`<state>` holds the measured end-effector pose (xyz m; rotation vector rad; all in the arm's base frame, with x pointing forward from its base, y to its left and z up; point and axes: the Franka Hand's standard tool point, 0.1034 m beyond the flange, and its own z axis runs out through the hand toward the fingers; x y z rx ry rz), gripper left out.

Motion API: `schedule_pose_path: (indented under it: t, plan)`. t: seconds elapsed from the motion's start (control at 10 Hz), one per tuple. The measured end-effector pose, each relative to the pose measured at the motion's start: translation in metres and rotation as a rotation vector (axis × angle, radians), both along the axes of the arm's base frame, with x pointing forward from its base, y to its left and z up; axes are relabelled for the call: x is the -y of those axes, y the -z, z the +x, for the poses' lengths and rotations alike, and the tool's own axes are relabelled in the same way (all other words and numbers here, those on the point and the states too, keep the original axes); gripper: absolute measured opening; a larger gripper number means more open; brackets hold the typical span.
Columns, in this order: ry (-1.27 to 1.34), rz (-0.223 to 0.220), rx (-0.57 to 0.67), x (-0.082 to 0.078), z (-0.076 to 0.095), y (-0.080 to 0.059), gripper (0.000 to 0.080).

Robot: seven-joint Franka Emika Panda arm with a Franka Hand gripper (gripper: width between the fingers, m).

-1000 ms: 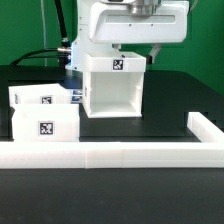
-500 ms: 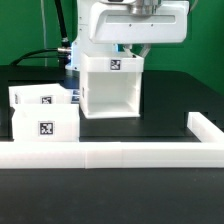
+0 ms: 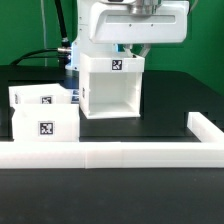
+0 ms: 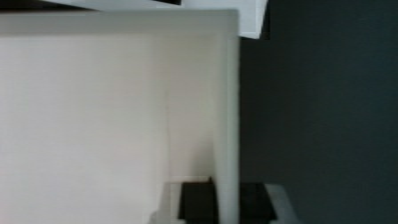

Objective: Assemble drawer

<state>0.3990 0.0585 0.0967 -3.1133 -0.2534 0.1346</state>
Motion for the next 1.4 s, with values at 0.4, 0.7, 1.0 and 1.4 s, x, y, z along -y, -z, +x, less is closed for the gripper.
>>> schedule_pose_path:
  t: [0.4, 0.7, 1.0, 1.4]
  plan:
    - [0.020, 0.016, 0.028, -0.005, 0.041, 0.000, 0.0036]
    - [0.037, 0.033, 0.056, -0.010, 0.086, -0.001, 0.0036]
    - [0.073, 0.050, 0.094, -0.017, 0.126, -0.001, 0.0036]
    - [0.198, 0.082, 0.134, -0.027, 0.169, -0.001, 0.0038]
